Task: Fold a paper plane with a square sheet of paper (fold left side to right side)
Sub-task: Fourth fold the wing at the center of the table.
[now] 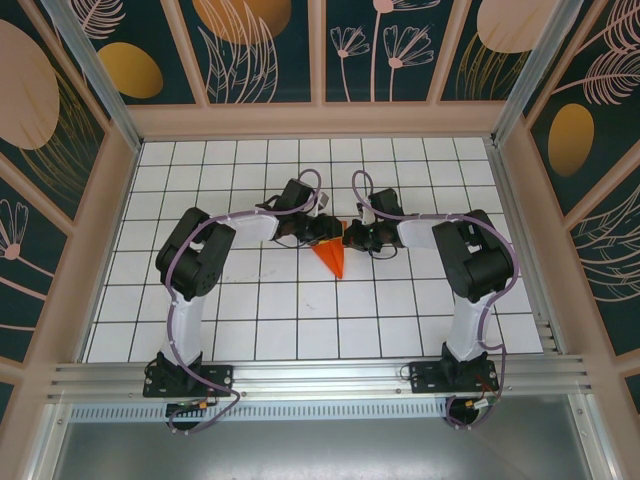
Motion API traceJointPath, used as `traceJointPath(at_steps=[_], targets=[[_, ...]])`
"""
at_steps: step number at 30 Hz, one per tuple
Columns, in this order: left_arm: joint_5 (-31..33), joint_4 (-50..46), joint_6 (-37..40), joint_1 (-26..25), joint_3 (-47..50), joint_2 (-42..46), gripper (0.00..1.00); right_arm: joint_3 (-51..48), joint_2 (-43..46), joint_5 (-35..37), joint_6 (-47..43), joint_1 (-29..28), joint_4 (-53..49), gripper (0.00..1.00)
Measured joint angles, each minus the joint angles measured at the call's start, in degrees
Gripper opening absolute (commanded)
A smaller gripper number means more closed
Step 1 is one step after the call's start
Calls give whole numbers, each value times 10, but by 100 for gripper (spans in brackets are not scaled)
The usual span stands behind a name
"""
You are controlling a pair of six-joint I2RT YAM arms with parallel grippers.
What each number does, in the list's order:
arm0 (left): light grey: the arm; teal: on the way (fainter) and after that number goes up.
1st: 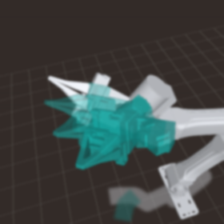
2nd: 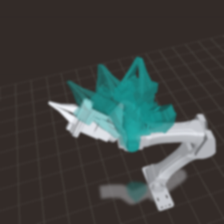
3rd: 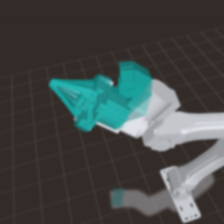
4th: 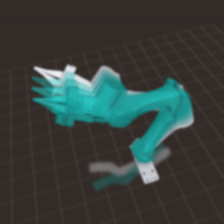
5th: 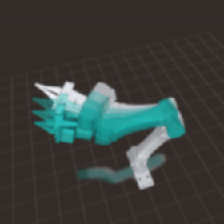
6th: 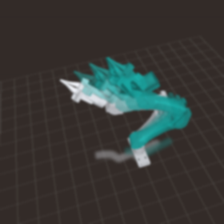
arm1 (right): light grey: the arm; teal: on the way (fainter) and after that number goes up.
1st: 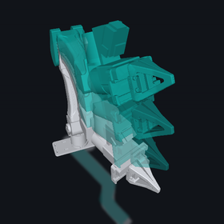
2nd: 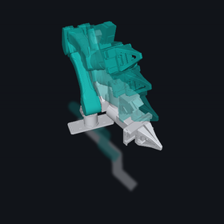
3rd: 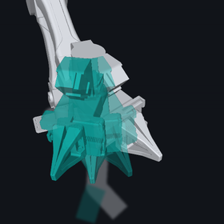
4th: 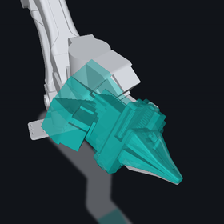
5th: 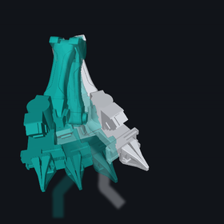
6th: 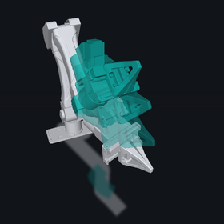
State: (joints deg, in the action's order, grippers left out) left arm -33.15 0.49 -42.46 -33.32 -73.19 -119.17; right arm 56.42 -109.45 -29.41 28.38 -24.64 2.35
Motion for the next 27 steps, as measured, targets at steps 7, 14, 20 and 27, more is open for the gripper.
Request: traceJointPath(at_steps=[7,14,20,27], targets=[[6,9,0,0,8,6,40,1,0,0,-4,-1,-2,3],[24,6,-1,1,32,17,41,2,0,0,-9,-2,-3,3],[21,5,-8,3,38,52,41,2,0,0,-10,-2,-2,3],[16,6,-10,3,33,57,41,2,0,0,-10,-2,-2,3]])
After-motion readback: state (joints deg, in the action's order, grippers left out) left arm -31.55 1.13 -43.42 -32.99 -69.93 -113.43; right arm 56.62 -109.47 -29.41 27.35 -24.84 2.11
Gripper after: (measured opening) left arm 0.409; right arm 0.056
